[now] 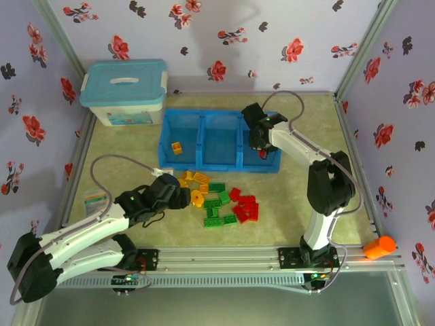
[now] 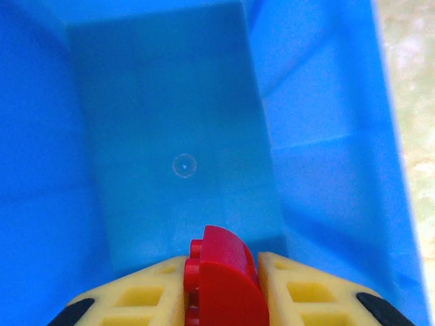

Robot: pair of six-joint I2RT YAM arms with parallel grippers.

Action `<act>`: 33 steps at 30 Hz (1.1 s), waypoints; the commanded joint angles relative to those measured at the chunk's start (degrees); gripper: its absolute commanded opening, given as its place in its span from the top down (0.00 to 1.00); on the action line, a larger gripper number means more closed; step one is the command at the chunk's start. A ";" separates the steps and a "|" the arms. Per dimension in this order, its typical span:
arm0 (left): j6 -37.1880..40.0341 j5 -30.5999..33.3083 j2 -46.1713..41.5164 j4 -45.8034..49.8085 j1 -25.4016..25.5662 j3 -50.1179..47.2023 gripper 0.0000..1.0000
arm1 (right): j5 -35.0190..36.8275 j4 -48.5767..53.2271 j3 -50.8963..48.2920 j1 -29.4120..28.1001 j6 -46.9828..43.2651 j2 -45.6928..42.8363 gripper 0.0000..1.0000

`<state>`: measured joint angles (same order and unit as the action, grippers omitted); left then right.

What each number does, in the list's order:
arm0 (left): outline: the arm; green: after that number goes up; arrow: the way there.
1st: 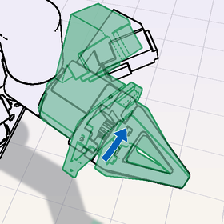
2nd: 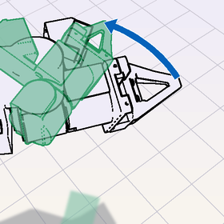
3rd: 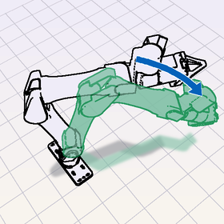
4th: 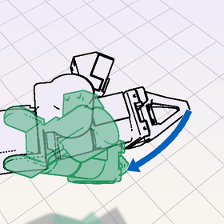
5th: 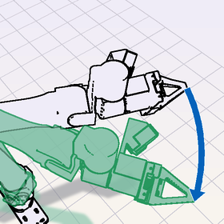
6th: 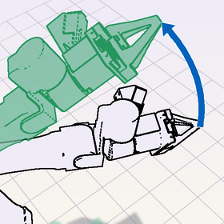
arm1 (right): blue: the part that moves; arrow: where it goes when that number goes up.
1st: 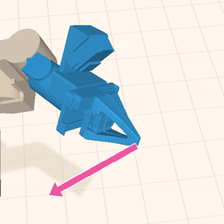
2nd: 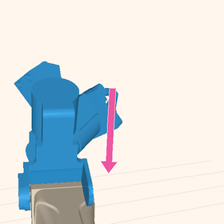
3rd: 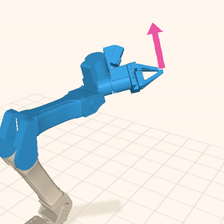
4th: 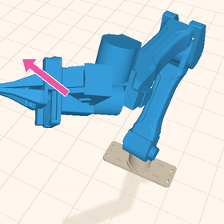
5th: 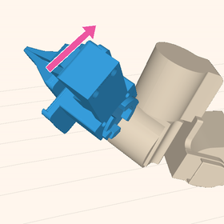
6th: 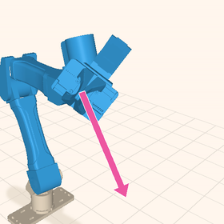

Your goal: Sort the legos into containers by color

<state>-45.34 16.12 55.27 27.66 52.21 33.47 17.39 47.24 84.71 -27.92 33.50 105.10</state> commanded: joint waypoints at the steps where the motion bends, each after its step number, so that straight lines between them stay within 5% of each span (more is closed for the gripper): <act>1: -2.58 1.39 2.38 -0.28 2.95 1.38 0.22 | -1.57 0.40 1.36 0.94 -1.32 1.68 0.70; 4: -4.80 1.63 4.06 -0.49 6.37 1.39 0.22 | -1.56 0.23 1.37 1.11 -1.34 2.50 0.63; 8: -7.62 2.40 7.13 -1.47 11.60 2.16 0.22 | -0.88 0.93 2.22 1.20 -1.48 3.01 0.27; 20: -13.75 4.65 22.16 3.49 24.58 12.25 0.20 | 3.53 2.12 -2.36 -1.92 0.91 -10.86 0.24; 33: -18.64 3.60 32.93 6.00 26.02 18.11 0.23 | 3.79 -1.25 -13.16 -4.24 4.14 -20.67 0.24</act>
<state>-62.08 19.05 87.20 31.42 78.00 49.74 19.57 47.27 72.90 -31.68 36.03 86.61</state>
